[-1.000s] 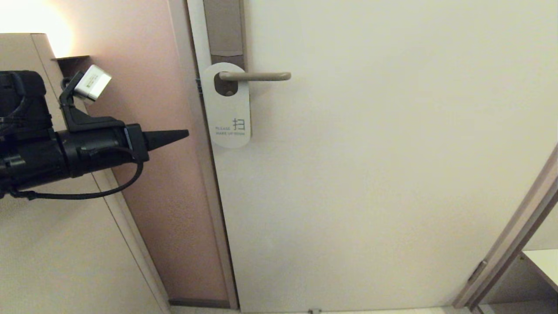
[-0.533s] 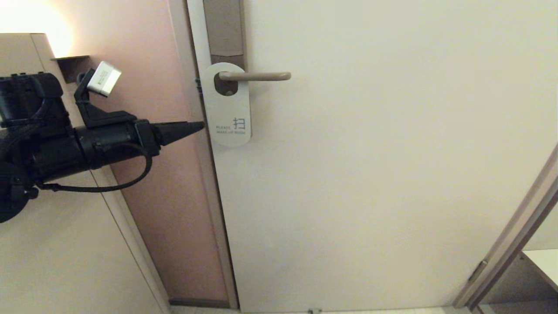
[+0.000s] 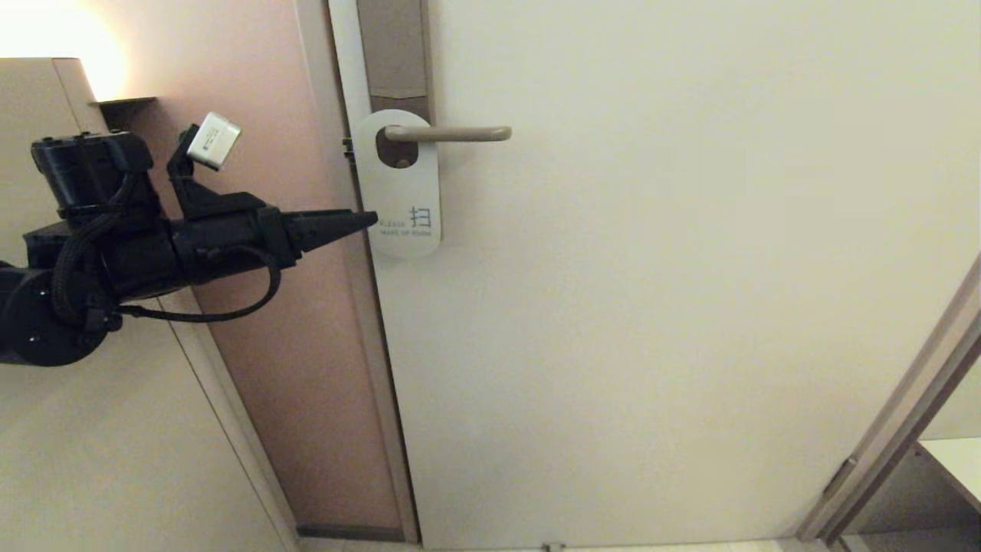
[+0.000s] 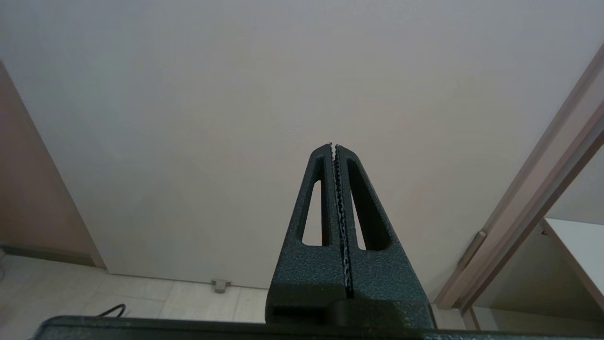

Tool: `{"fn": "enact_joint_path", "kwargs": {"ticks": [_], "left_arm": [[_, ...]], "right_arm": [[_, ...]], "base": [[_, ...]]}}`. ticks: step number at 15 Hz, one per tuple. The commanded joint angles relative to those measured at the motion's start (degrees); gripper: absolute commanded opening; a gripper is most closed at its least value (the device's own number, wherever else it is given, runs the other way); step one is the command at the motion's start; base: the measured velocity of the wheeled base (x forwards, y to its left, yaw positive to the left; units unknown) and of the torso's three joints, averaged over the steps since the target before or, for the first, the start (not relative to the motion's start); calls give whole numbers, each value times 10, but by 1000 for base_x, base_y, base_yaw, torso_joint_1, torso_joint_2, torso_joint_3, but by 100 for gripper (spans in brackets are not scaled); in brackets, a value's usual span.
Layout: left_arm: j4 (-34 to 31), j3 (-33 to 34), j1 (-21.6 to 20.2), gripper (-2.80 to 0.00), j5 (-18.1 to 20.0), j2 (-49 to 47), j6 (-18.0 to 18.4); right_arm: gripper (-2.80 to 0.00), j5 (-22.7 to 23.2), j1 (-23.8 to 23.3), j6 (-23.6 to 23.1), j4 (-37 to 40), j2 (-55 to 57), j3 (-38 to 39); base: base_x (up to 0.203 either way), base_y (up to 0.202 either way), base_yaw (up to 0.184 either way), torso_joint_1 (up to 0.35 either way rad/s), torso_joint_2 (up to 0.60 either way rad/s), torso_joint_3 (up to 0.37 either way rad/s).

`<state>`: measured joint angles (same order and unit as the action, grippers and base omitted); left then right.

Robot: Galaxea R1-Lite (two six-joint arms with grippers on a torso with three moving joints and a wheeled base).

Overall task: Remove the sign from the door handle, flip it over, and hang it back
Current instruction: Take down the sign

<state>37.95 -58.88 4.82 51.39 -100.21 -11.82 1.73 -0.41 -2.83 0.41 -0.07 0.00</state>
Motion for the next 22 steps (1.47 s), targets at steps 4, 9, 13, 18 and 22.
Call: {"fn": "enact_joint_path", "kwargs": {"ticks": [4,9,13,18,22], "left_arm": [[2,-60,-4,0,89,-56,-5],[2,-91,-5,0,115,-76,-3],[-1,-81,-25,0,116,-48,-3],[-3,-43,-48,0,113,-11,-4],[-1,-70,-49,0,110,-42,-3]], "right_arm": [[-280,0,0,-1,0,1,0],[-280,0,0,0,0,1,0],[-280,0,1,0,0,1,0],[-280,0,0,-1,0,1,0],[-280,0,0,-1,0,1,0]], "base": [[0,0,0,0,0,0],[0,0,0,0,0,0],[0,0,0,0,0,0],[0,0,0,0,0,0],[0,0,0,0,0,0]]}}
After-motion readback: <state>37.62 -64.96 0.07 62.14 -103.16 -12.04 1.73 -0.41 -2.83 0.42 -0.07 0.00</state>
